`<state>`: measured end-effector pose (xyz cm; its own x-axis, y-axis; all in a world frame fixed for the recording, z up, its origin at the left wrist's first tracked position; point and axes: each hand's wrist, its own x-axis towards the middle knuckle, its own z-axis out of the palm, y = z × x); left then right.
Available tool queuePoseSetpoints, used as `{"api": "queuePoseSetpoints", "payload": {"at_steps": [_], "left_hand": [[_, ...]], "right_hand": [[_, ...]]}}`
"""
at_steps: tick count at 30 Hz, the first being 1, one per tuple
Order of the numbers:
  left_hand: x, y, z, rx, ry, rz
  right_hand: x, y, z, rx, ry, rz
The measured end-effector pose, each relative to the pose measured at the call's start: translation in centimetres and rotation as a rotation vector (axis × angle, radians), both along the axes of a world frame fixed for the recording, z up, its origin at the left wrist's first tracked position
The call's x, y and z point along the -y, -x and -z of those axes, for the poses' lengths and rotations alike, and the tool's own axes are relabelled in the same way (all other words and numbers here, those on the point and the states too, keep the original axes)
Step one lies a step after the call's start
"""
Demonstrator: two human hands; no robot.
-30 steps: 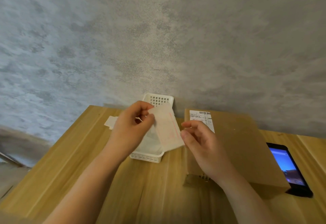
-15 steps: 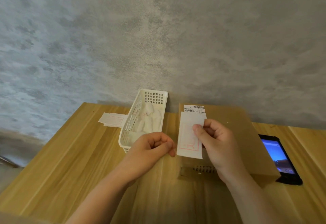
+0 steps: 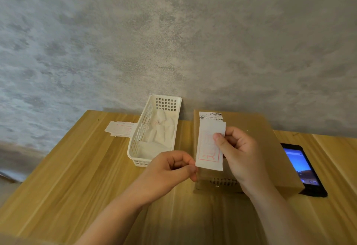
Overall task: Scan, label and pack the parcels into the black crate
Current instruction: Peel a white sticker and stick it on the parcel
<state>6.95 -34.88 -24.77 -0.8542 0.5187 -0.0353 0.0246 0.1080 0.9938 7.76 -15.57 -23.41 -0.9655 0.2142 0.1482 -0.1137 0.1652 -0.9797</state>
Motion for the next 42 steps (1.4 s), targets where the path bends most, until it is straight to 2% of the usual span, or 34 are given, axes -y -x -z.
{"api": "queuePoseSetpoints", "payload": {"at_steps": [12,14,15,16,18,19,21,25,35,42], "left_hand": [[0.3,0.2,0.2,-0.008,-0.045,0.02],[0.2,0.2,0.2,-0.028,-0.052,0.002],[0.1,0.3,0.3,-0.043,-0.055,-0.017],[0.1,0.3,0.2,-0.061,-0.061,-0.037],[0.2,0.5,0.1,-0.101,-0.085,-0.077],[0.3,0.6,-0.1,-0.12,-0.095,-0.093],[0.6,0.8,-0.2,-0.165,-0.084,-0.116],[1.2,1.0,-0.3,-0.291,0.006,-0.138],[1.4,1.0,-0.6,-0.588,0.307,-0.108],[1.0,0.9,-0.3,-0.663,0.333,-0.057]], "right_hand": [[0.4,0.4,0.2,-0.003,-0.044,-0.037],[0.6,0.5,0.6,0.022,-0.155,-0.038],[0.7,0.5,0.9,0.033,-0.285,-0.001],[0.9,0.5,1.1,-0.013,-0.429,0.061],[1.0,0.2,1.1,-0.266,-0.612,0.111],[1.0,-0.1,0.9,-0.374,-0.659,0.063],[1.2,-0.8,0.5,-0.457,-0.71,-0.086],[2.0,-1.9,-0.3,-0.42,-0.711,-0.227],[2.4,-2.1,0.2,-0.351,-0.769,-0.219],[2.3,-2.2,0.3,-0.291,-0.798,-0.224]]}}
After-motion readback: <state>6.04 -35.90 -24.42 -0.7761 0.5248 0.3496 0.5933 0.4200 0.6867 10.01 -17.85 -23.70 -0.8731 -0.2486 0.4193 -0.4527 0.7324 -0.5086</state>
